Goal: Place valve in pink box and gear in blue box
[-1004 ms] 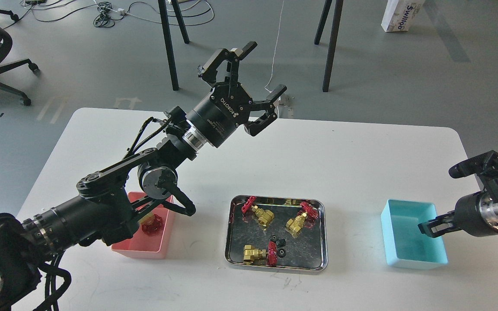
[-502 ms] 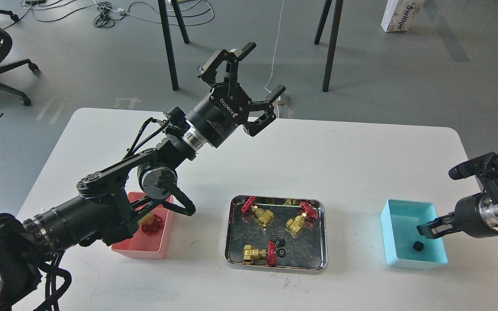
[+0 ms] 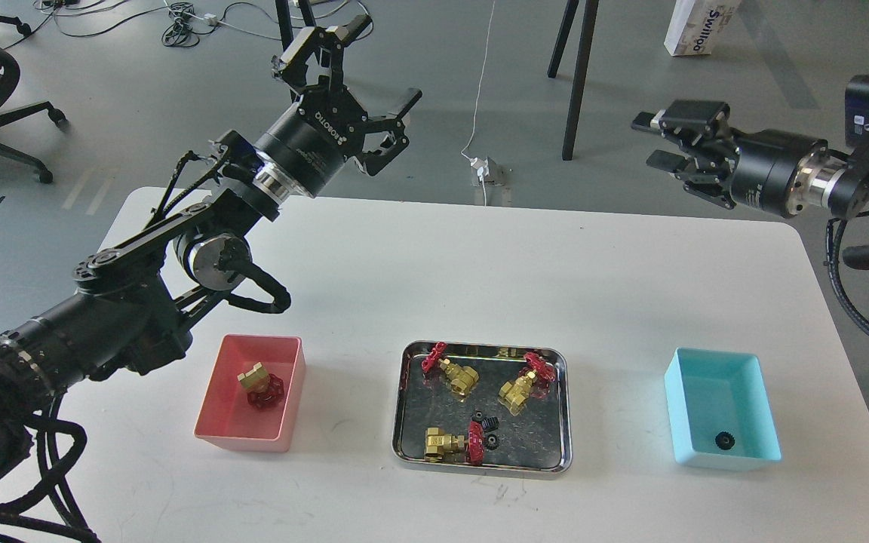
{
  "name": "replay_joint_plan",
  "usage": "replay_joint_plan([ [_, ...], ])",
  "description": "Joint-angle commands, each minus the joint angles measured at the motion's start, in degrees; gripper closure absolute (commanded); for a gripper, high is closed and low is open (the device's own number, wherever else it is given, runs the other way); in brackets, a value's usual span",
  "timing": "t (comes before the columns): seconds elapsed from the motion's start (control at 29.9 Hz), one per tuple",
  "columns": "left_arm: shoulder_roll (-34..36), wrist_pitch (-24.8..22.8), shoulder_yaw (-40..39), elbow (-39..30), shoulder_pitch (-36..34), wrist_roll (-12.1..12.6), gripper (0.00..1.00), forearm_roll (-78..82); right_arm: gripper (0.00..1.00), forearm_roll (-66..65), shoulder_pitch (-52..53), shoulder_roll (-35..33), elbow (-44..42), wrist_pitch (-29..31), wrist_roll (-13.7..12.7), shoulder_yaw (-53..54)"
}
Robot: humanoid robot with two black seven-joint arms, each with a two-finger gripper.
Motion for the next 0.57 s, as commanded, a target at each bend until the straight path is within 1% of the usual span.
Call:
replay_joint_plan([
  [0.0, 5.1, 0.0, 0.5, 2.0, -3.4, 0.0, 0.01, -0.2, 0.01, 17.8, -2.1, 2.7, -2.5, 1.0, 7.2, 4.6],
  [0.07, 7.0, 0.0, 0.5, 5.5, -3.3, 0.0, 0.01, -0.2, 0.01, 23.6, -4.0, 4.1, -5.6, 5.3, 10.6, 6.2],
  [0.1, 7.1, 0.0, -0.1, 7.9, -3.2, 0.0, 0.01, -0.5, 0.01, 25.9, -5.2, 4.9, -7.9, 9.1, 11.8, 7.0],
  [0.13, 7.0, 0.0, -0.3, 10.6, -3.0, 0.0, 0.01, -1.5, 0.01, 27.7, -6.6, 5.5, -10.1, 14.0, 12.6, 8.0],
  [0.17, 6.9, 0.0, -0.7, 13.0, -2.6, 0.0, 0.01, -3.4, 0.01, 29.1, -8.1, 6.0, -11.9, 16.2, 13.1, 8.9],
  [0.27, 6.7, 0.0, -2.6, 17.6, 1.1, 0.0, 0.01, -9.5, 0.01, 30.6, -12.5, 7.2, -16.2, 16.2, 13.2, 12.3],
  [0.4, 5.5, 0.0, -5.7, 17.5, 3.4, 0.0, 0.01, -10.4, 0.01, 30.7, -14.7, 10.2, -18.3, 16.2, 13.2, 16.9],
  [0.54, 3.8, 0.0, -6.1, 17.5, 3.9, 0.0, 0.01, -10.5, 0.01, 30.8, -15.6, 11.5, -19.5, 16.2, 13.7, 20.1],
])
